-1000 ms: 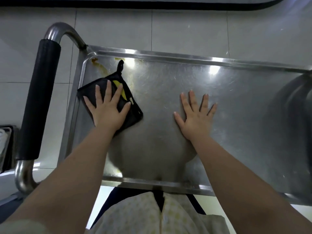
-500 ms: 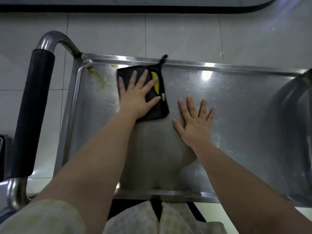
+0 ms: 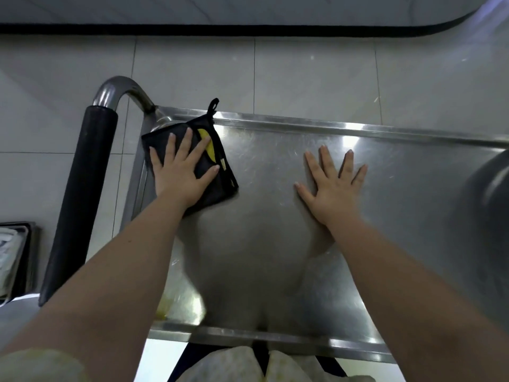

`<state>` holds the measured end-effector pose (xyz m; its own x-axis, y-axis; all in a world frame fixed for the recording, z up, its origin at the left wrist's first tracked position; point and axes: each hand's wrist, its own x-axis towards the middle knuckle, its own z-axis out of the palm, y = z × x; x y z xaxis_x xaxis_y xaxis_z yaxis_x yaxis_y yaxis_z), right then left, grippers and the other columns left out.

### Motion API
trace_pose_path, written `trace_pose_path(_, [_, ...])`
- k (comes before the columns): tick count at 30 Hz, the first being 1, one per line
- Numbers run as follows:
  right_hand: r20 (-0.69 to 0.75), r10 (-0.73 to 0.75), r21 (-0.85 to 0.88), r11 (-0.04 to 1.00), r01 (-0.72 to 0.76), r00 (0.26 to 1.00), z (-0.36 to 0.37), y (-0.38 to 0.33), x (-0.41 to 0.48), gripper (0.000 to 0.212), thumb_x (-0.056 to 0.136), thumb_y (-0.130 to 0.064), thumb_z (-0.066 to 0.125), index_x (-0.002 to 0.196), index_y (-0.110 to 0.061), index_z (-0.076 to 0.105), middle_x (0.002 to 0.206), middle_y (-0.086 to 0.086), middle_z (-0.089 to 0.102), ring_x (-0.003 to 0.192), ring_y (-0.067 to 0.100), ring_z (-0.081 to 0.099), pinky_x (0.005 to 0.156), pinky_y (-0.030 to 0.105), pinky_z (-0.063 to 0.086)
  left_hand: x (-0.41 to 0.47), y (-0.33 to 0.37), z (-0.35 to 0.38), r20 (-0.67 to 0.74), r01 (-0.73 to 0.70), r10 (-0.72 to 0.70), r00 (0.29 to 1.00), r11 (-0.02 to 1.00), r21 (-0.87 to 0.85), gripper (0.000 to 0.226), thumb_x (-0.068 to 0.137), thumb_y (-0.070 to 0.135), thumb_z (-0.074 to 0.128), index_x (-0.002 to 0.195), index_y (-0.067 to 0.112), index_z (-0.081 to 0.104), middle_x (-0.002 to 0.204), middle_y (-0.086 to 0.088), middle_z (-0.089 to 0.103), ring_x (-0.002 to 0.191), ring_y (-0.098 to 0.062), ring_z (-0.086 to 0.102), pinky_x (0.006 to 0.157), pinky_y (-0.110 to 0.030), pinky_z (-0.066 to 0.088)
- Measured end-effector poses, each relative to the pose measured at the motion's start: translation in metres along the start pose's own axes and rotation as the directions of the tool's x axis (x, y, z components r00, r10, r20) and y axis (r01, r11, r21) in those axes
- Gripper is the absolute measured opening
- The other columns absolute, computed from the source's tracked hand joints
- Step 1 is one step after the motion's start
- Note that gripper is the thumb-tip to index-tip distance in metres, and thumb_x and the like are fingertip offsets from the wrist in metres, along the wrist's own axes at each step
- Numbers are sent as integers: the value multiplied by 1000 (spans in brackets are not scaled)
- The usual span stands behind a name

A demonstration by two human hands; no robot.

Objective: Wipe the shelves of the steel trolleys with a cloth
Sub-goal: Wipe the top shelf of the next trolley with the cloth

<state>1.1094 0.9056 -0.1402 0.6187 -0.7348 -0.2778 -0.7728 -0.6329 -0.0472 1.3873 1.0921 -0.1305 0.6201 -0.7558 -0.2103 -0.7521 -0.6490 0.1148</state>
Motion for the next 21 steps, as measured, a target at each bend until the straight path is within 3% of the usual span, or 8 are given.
trace_pose_path(5, [-21,-5,17,1000,5,1000,5,0,2,75,87,-78,8,152,-45,-7,164,-8,-6,146,43,-14,112,68,-9,17,-15,-3,-6,65,-65,998,997,46,71,85,79,15,149,52,4,163,10,-2,149,-26,-7,113,-63,-10])
trace_pose_path(11, [-45,-1,-6,1000,1,999,8,0,3,75,88,-77,3,153,-42,-8,165,-3,-7,146,46,-13,111,68,-9,44,31,-1,-8,61,-61,998,998,2,74,81,80,16,149,52,3,163,9,-4,149,-30,-6,112,-66,-6])
trace_pose_path(13, [-46,-4,-14,1000,3,999,10,0,3,75,88,-76,3,153,-41,-10,164,-3,-8,145,46,-14,111,68,-10,53,65,2,-12,-8,8,1000,1000,-6,75,82,78,18,150,51,2,163,9,-5,149,-31,-8,112,-67,-6])
trace_pose_path(17, [-50,-8,-38,999,6,999,11,1,3,76,88,-74,9,154,-40,-8,165,-3,-6,146,46,-11,111,69,-8,54,142,12,53,-295,292,955,951,91,74,83,76,15,150,50,-4,163,8,-8,148,-31,-13,109,-69,-6])
trace_pose_path(21, [-38,-7,-34,999,6,999,9,4,4,79,85,-76,12,154,-41,-7,165,-5,-7,146,44,-13,112,68,-7,54,151,11,88,-371,363,928,922,112,71,86,77,13,149,52,-3,163,10,-10,148,-29,-15,110,-68,-9])
